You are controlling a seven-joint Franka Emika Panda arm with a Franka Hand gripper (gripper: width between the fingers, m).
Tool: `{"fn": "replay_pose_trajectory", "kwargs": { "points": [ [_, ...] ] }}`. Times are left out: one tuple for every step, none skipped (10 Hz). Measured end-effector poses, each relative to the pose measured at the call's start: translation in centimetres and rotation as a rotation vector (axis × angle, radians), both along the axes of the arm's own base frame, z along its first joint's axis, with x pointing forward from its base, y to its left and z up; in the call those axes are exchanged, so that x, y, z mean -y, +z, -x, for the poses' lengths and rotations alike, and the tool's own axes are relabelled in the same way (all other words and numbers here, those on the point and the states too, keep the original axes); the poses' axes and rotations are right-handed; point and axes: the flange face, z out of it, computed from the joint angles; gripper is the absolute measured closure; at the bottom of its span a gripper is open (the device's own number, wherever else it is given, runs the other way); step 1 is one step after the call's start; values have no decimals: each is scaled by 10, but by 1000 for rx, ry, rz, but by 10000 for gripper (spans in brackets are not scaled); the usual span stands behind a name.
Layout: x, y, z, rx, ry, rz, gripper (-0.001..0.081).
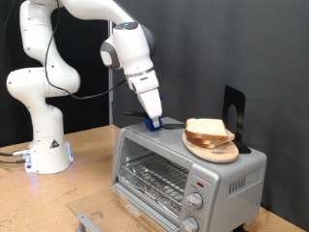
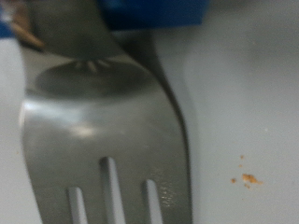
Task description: Make a piece of toast with the oven
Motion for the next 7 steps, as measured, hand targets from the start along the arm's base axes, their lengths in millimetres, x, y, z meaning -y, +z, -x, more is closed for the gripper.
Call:
{"fn": "replay_pose_trajectory", "kwargs": {
  "points": [
    [-1,-1,0,-3,0,0,202],
    [-2,-1,1,-4,-3,0,319],
    [-2,-1,1,-6,-5,0,319],
    [-2,-1,1,-9,-7,-1,319],
    [-2,-1,1,-10,-7,-1,319],
    [-2,-1,1,-10,-7,-1,319],
    [-2,-1,1,-10,-7,-1,319]
  ]
}}
